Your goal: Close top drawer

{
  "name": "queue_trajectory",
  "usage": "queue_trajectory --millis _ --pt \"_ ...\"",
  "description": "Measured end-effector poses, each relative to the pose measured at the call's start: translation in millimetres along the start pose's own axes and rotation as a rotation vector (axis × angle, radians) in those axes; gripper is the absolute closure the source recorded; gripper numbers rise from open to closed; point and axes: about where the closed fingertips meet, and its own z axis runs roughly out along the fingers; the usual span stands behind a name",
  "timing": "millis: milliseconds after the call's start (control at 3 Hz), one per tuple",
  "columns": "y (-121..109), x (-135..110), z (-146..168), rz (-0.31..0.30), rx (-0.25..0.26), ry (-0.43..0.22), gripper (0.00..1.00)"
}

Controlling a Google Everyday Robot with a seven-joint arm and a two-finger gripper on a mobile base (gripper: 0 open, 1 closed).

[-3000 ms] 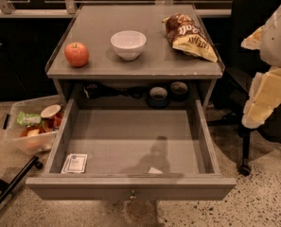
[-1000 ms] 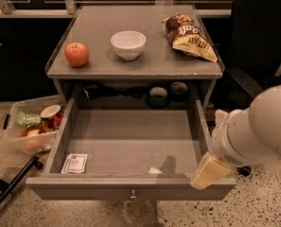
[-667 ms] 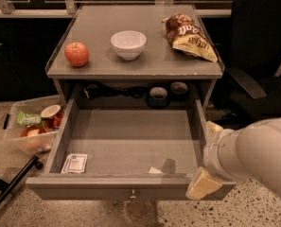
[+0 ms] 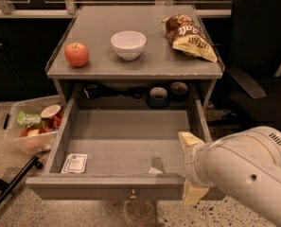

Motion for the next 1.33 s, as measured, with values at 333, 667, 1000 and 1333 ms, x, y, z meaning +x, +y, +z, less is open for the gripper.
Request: queue_trajectory --millis 333,667,1000,1333 --pt "4.6 -1.9 20.4 -0.100 -0.006 0.003 0.00" --pt "2.9 -1.5 34.7 -0.151 0.007 0.008 0.00" --pt "-10.6 1.4 44.7 -0.157 0.028 -0.002 0.00" --pt "-27.9 -0.2 50.5 -0.133 0.048 0.000 0.00"
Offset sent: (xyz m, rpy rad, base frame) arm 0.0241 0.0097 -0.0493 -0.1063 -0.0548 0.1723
